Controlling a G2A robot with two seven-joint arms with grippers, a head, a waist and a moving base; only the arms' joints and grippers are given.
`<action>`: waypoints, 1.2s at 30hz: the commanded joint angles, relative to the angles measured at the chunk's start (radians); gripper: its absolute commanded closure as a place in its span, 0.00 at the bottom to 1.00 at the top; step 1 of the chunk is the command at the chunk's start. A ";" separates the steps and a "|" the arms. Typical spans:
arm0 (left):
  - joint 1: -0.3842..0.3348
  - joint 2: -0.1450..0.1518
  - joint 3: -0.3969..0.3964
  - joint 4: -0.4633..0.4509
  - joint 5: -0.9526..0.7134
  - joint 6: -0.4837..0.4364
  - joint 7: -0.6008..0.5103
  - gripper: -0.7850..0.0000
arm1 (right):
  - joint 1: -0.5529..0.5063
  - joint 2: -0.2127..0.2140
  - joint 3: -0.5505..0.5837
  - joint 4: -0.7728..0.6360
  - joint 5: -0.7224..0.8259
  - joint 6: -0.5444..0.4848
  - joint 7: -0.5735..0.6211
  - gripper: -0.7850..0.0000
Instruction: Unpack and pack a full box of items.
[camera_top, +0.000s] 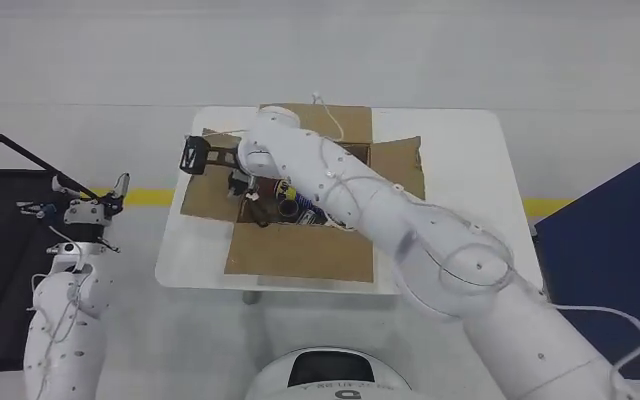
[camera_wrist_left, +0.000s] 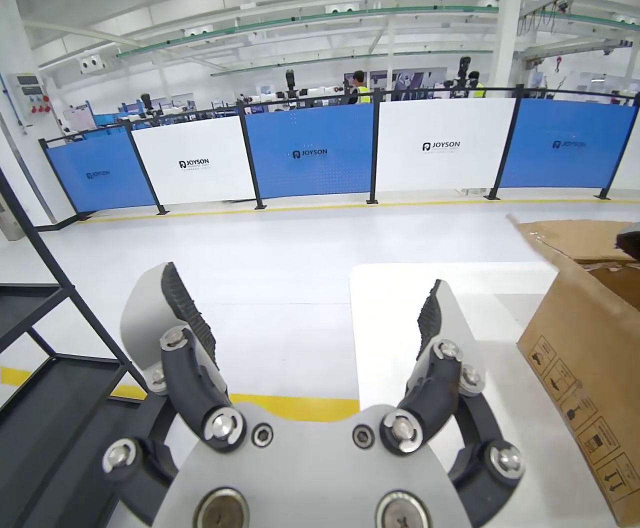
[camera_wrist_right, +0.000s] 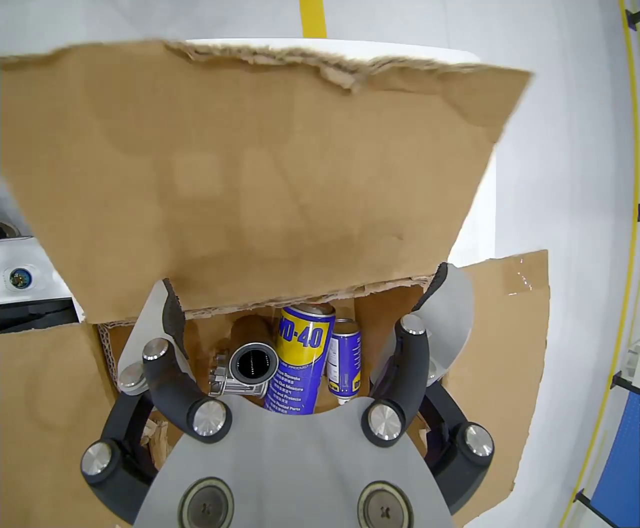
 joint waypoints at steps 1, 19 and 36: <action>-0.007 -0.001 0.013 -0.008 0.010 -0.003 -0.007 0.00 | 0.020 -0.021 0.011 0.048 0.011 -0.007 -0.032 0.00; -0.067 0.000 0.089 -0.024 0.110 -0.018 -0.063 0.00 | 0.071 0.043 0.086 0.329 -0.013 -0.447 -0.330 0.00; -0.067 0.000 0.089 -0.024 0.110 -0.018 -0.063 0.00 | 0.027 0.075 0.084 0.300 -0.053 -0.472 -0.365 0.00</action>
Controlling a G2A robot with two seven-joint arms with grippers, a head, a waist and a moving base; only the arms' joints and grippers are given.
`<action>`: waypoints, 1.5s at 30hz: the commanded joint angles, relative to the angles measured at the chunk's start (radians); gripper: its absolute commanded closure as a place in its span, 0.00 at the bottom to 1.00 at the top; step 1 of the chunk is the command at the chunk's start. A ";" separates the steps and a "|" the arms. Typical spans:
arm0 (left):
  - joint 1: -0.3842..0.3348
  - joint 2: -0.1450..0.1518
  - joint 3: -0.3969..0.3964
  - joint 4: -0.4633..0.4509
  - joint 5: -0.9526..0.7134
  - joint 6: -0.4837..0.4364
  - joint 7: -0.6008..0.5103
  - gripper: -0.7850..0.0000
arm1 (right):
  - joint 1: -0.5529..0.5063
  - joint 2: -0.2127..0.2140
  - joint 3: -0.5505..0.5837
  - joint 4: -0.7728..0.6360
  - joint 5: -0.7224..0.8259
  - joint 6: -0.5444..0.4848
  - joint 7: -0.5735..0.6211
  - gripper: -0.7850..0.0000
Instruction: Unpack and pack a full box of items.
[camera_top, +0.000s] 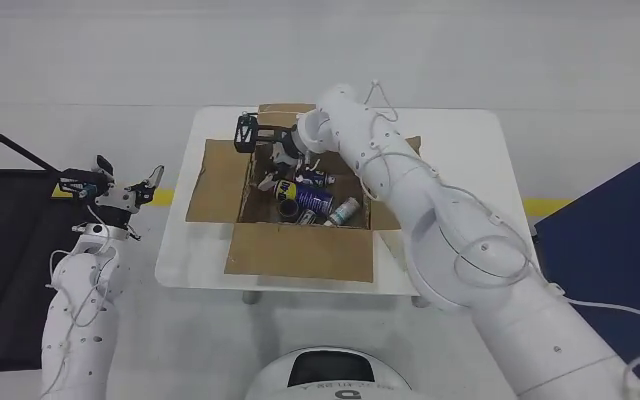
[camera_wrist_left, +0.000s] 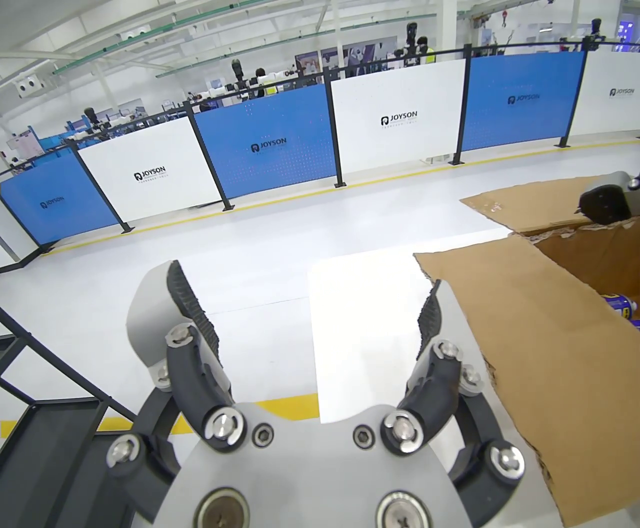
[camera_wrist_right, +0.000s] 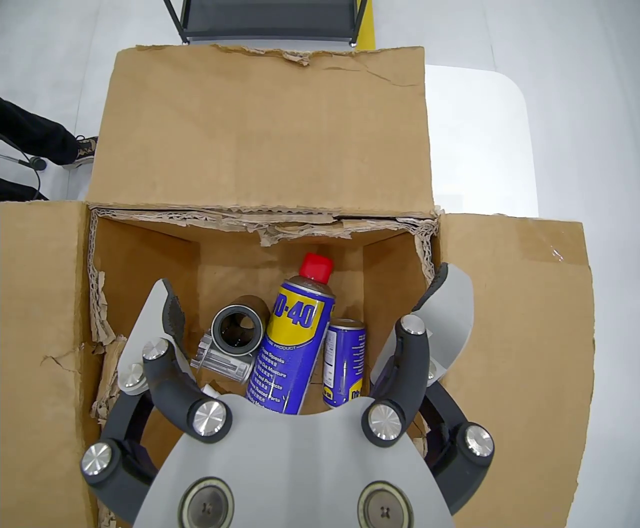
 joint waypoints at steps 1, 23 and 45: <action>0.000 0.000 0.000 0.000 0.000 0.000 0.000 0.00 | 0.000 0.000 0.000 0.000 0.000 0.000 0.000 0.00; 0.000 0.000 0.000 0.000 0.000 0.000 0.000 0.00 | -0.111 0.157 -0.029 -0.281 0.157 -0.044 0.355 0.81; 0.000 0.000 0.000 0.000 0.000 0.000 0.000 0.00 | -0.164 0.182 -0.017 -0.364 0.042 0.141 0.390 0.78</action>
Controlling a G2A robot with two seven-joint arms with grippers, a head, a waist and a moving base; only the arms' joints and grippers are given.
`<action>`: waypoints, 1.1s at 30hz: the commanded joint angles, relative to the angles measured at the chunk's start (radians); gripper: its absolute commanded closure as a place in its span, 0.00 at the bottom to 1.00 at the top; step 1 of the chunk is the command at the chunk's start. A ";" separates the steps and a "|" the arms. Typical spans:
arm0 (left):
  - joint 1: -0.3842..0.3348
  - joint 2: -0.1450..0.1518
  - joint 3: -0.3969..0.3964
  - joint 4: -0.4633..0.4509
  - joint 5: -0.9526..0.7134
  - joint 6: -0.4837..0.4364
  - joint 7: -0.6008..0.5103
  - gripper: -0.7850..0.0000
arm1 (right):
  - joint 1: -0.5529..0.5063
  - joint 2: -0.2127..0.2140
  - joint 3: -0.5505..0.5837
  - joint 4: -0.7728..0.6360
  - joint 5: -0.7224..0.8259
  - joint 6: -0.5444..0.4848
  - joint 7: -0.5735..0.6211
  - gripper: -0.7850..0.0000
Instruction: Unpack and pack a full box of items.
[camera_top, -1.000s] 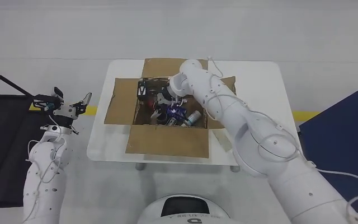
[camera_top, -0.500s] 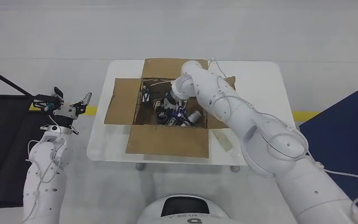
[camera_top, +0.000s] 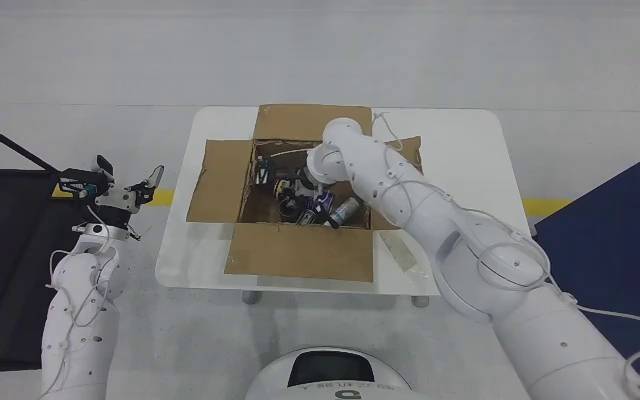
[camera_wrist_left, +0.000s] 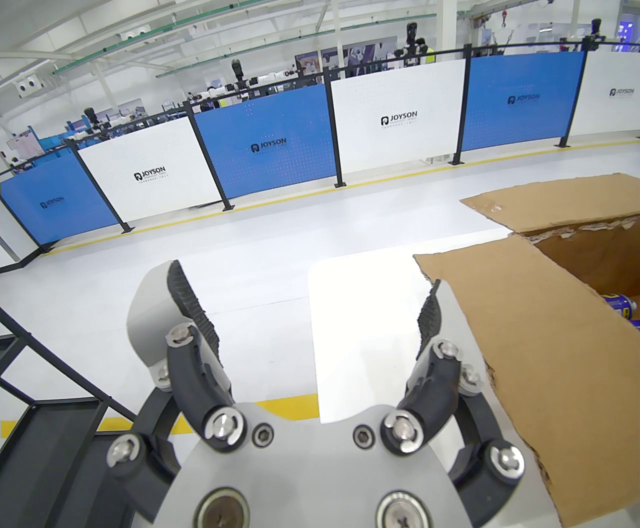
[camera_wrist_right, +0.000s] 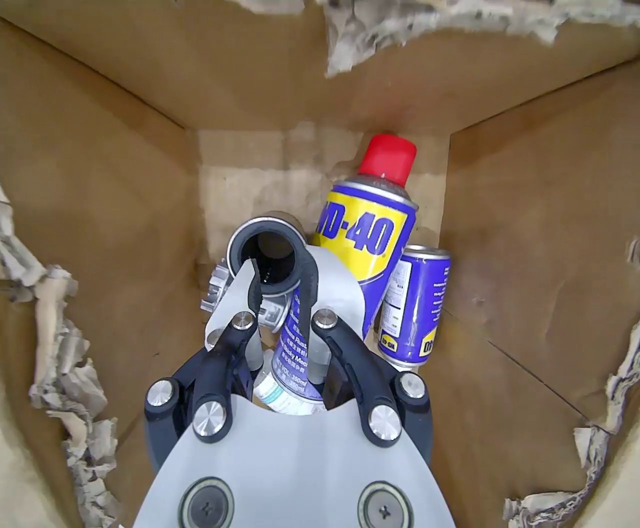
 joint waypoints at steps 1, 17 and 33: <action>0.000 0.000 0.000 0.000 0.000 0.000 0.000 0.00 | 0.001 -0.006 -0.003 0.012 -0.009 -0.005 -0.006 0.78; 0.000 0.000 0.000 0.000 0.000 0.000 0.000 0.00 | -0.012 -0.080 -0.036 0.113 -0.115 0.041 -0.096 0.65; 0.000 0.000 0.000 0.000 0.000 0.000 0.000 0.00 | 0.000 -0.164 -0.049 0.222 -0.124 0.027 -0.033 0.84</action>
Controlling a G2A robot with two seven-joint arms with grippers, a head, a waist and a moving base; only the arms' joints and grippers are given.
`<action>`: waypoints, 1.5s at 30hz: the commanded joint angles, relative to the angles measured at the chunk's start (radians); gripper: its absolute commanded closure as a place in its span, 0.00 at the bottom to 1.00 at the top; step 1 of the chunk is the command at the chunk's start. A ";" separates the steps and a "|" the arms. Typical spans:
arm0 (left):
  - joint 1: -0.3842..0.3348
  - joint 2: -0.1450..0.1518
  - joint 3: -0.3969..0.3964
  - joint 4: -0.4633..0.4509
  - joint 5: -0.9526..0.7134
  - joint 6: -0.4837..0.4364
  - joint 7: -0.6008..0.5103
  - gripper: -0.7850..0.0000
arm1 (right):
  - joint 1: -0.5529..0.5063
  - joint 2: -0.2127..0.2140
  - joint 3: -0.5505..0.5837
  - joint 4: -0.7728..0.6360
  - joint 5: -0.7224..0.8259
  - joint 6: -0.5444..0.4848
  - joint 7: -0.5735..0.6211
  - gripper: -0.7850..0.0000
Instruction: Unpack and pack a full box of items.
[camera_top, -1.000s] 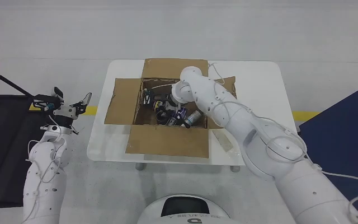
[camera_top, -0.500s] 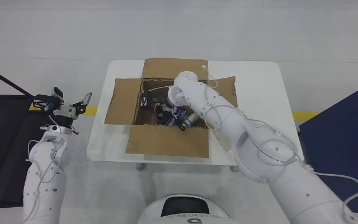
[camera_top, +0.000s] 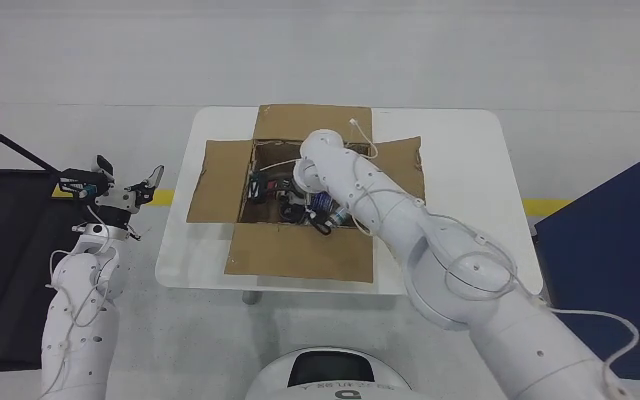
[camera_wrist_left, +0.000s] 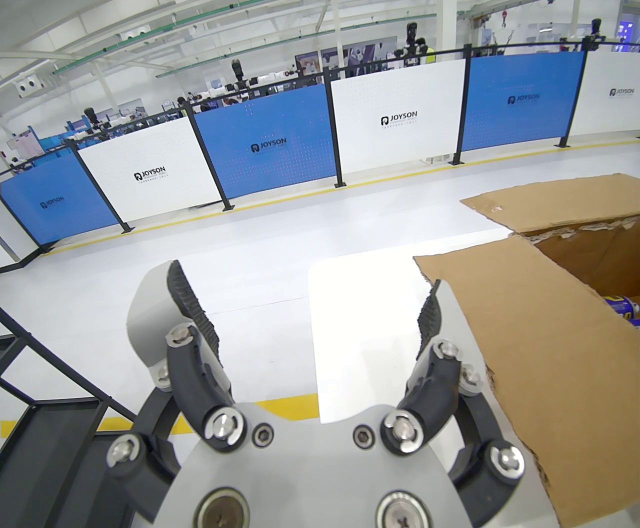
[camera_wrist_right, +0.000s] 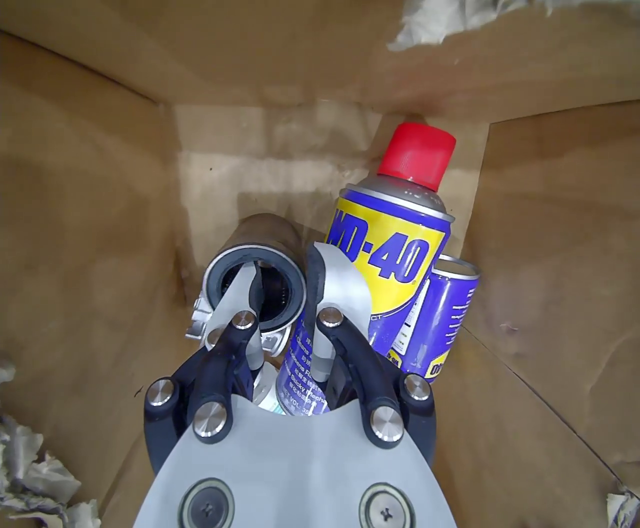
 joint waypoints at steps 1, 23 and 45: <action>0.000 0.000 0.000 0.000 0.000 0.000 0.000 0.00 | -0.001 -0.009 -0.001 0.017 0.001 0.002 0.013 0.88; 0.000 0.000 0.000 0.000 0.000 0.000 0.000 0.00 | 0.100 0.042 0.076 0.056 -0.007 -0.211 -0.254 1.00; 0.000 0.000 0.000 0.000 0.000 0.000 0.000 0.00 | -0.302 0.641 0.638 -0.765 -0.291 -0.215 -0.936 1.00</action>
